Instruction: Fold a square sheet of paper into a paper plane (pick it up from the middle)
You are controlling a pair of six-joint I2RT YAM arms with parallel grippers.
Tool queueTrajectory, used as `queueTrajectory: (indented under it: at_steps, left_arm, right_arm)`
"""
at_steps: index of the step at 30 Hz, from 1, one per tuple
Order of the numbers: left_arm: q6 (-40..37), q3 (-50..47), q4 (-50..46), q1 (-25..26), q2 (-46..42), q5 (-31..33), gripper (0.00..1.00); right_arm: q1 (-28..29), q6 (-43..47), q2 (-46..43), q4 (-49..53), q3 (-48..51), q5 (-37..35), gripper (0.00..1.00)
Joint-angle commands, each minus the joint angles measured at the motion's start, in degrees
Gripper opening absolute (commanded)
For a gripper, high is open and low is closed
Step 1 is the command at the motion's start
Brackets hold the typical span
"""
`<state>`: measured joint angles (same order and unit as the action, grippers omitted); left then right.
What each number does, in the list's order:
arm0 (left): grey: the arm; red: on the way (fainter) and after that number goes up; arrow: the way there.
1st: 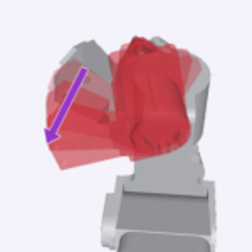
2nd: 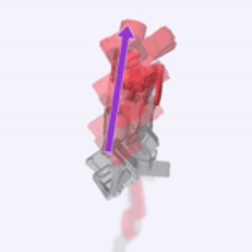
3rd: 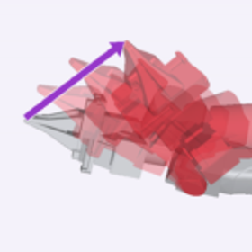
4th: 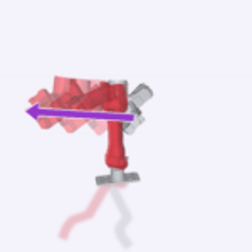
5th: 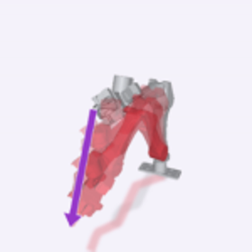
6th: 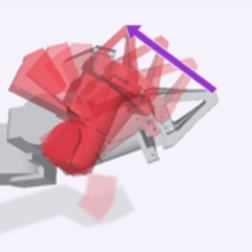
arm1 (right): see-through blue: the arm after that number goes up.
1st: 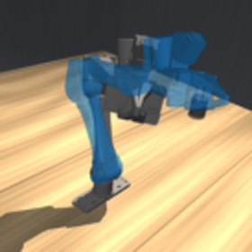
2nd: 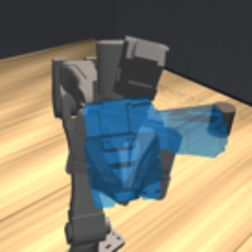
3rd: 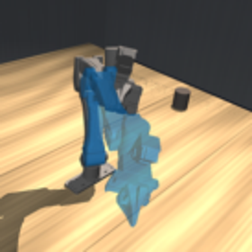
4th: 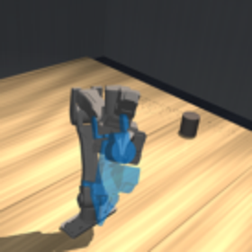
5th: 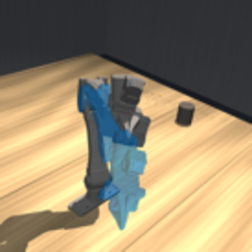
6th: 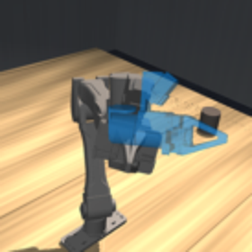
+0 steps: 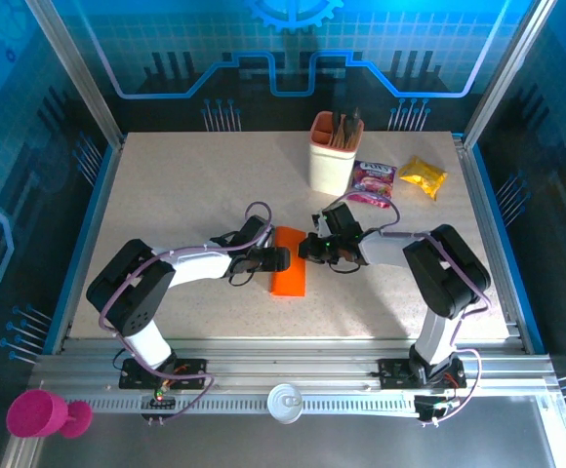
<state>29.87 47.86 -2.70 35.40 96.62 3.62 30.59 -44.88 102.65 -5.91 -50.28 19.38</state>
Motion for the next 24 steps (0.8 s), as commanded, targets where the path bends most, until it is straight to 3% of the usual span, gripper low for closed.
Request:
queueTrajectory:
  at_steps: [1, 14, 24]
  left_arm:
    - [-1.1, -0.7, -0.2, -0.2, 1.3, 1.1, 0.76]
    - [-1.2, -1.3, -0.2, -0.8, 0.4, 1.0, 0.76]
    - [-1.4, -0.7, -1.2, -1.8, -8.2, -2.7, 0.80]
  right_arm:
    - [0.9, -0.6, 1.5, -1.2, -0.5, 0.9, 0.06]
    - [1.0, -0.9, 5.4, -3.0, -0.4, 0.8, 0.05]
    - [1.0, -0.8, 5.9, -3.2, 1.3, 0.5, 0.04]
